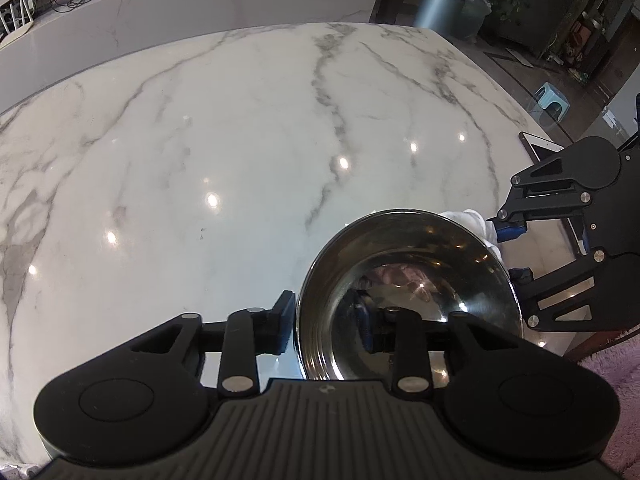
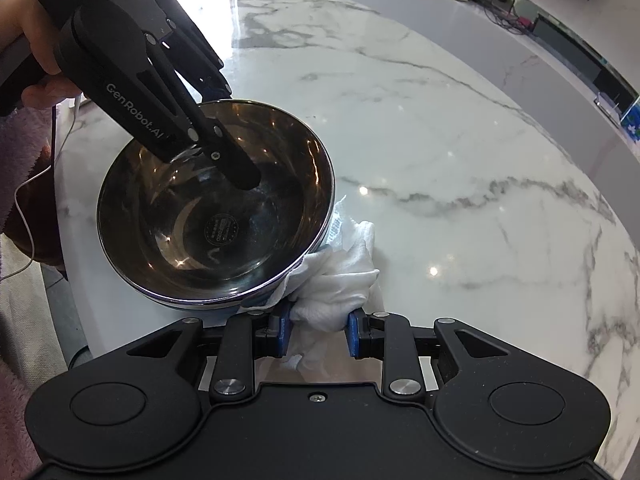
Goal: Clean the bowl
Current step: 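Rotate the bowl by its rim with the left gripper while the right-held cloth wipes the outside, then wipe the blue outer wall near the rim with the right-held cloth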
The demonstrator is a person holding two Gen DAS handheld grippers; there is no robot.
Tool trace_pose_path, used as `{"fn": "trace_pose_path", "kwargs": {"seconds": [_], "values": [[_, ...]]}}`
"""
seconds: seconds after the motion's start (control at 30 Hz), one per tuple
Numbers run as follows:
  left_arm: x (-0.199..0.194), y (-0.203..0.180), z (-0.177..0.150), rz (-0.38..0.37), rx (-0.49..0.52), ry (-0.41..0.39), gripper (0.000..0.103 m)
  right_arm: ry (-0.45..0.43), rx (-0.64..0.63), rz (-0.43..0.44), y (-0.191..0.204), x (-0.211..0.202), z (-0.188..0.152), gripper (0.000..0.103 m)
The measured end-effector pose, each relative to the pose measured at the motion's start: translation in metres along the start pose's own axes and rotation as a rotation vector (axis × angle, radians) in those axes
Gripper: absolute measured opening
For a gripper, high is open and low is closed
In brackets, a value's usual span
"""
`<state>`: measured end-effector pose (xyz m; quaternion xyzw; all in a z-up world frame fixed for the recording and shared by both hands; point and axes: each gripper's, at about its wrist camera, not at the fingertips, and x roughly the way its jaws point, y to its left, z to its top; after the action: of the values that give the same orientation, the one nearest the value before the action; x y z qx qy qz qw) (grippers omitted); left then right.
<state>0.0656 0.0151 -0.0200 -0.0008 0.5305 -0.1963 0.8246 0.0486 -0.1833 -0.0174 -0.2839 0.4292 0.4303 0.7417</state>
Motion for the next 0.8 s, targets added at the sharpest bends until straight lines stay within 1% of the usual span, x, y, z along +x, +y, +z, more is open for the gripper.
{"fn": "trace_pose_path", "kwargs": {"seconds": [0.13, 0.17, 0.2, 0.33, 0.5, 0.8], "values": [[0.002, -0.001, -0.001, 0.007, 0.005, 0.021, 0.036, -0.004, 0.004, 0.0, 0.0, 0.0, -0.001, 0.025], [0.002, -0.002, -0.001, 0.007, 0.008, 0.019, 0.032, -0.005, 0.005, 0.0, 0.0, 0.0, -0.001, 0.025], [0.002, -0.003, -0.001, 0.007, 0.013, 0.018, 0.031, -0.005, 0.005, -0.001, 0.0, 0.0, -0.001, 0.025], [0.002, -0.004, -0.002, 0.017, 0.033, 0.01, 0.029, -0.001, -0.001, -0.002, 0.001, -0.001, -0.001, 0.025], [0.003, -0.001, 0.0, 0.024, 0.041, -0.01, 0.021, -0.008, -0.008, -0.011, -0.001, -0.004, 0.002, 0.025], [0.006, -0.002, 0.003, 0.03, 0.052, -0.009, 0.022, -0.09, 0.011, -0.044, -0.021, -0.027, 0.016, 0.025]]}}
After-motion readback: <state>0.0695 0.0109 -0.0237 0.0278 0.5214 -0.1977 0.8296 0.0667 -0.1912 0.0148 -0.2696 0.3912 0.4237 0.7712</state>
